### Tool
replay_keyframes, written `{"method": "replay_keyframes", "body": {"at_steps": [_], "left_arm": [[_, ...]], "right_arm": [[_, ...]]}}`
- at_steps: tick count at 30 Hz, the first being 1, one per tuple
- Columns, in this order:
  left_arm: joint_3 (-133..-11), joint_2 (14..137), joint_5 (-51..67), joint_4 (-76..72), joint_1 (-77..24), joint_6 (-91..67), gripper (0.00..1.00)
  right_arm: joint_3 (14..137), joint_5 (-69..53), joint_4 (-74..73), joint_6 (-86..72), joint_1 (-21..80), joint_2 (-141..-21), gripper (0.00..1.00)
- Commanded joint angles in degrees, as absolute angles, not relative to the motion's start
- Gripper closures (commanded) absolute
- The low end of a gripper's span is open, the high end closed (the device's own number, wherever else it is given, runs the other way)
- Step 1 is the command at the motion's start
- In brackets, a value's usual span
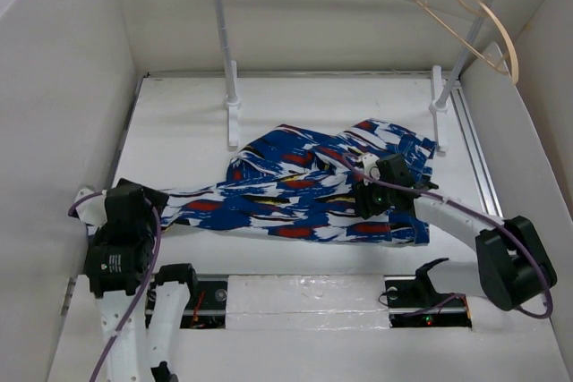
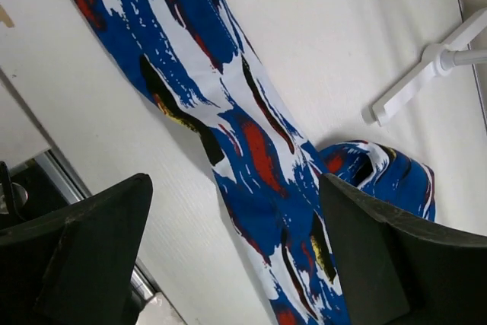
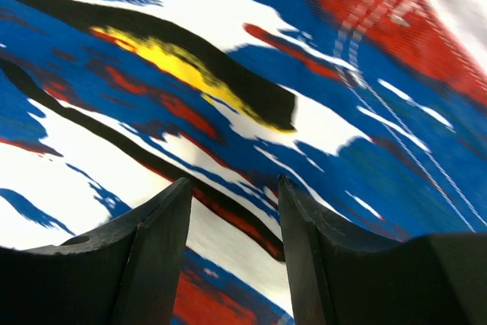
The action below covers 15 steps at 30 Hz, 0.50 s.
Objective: Place the trousers on the hanger
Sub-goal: Flatten out the trousers at the center of the board.
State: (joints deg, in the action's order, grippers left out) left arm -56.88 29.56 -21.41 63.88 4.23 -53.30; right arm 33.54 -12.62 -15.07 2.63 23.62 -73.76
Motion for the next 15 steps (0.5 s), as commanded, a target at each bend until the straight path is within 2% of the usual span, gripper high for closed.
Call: {"method": "replay_keyframes", "body": {"at_steps": [1, 2, 3, 4, 5, 6, 7, 8, 10, 11, 13, 15], "left_arm": [[-57.48, 33.21, -21.46, 59.96, 4.39, -51.69, 0.13], [-54.52, 37.31, -13.7, 50.46, 4.39, -47.24, 0.16], [-54.49, 37.35, -13.62, 50.36, 4.39, -47.2, 0.17], [-53.27, 39.44, -10.32, 47.23, 4.39, -47.02, 0.2], [-51.26, 41.38, -7.76, 41.45, 4.39, -47.28, 0.34], [-49.41, 44.79, -2.25, 37.57, 4.39, -47.37, 0.43], [-48.09, 46.39, -0.46, 34.22, 4.39, -48.24, 0.58], [-46.34, 49.54, 3.21, 29.14, 4.39, -49.03, 1.0], [-45.01, 52.81, 7.27, 23.15, 4.39, -49.92, 1.0], [-44.91, 54.91, 8.6, 19.11, 3.7, -49.92, 0.93], [-45.87, 62.81, 12.12, 16.18, 2.47, -48.96, 0.84], [-50.96, 71.43, 9.86, 14.51, -5.68, -46.77, 0.68]], "right_arm": [[34.89, -12.22, -17.92, 5.7, 22.41, -70.76, 0.45], [35.5, -12.65, -18.8, 6.41, 21.89, -69.19, 0.53], [35.77, -12.66, -18.81, 6.85, 21.88, -69.17, 0.53], [36.03, -12.74, -19.16, 7.2, 21.88, -68.65, 0.64], [36.21, -12.83, -19.33, 7.56, 21.88, -68.29, 0.77], [36.47, -13.09, -19.42, 8.08, 21.88, -67.68, 0.98], [37.08, -13.27, -19.6, 8.52, 21.88, -67.68, 1.0], [37.26, -13.45, -19.86, 8.96, 21.88, -67.68, 1.0], [37.44, -13.45, -19.6, 10.37, 21.88, -68.11, 1.0], [37.96, -13.1, -19.86, 10.63, 21.88, -68.72, 1.0], [38.58, -12.74, -20.3, 10.72, 21.88, -70.82, 0.83], [39.11, -13.27, -20.57, 9.85, 21.88, -72.06, 0.7]]}}
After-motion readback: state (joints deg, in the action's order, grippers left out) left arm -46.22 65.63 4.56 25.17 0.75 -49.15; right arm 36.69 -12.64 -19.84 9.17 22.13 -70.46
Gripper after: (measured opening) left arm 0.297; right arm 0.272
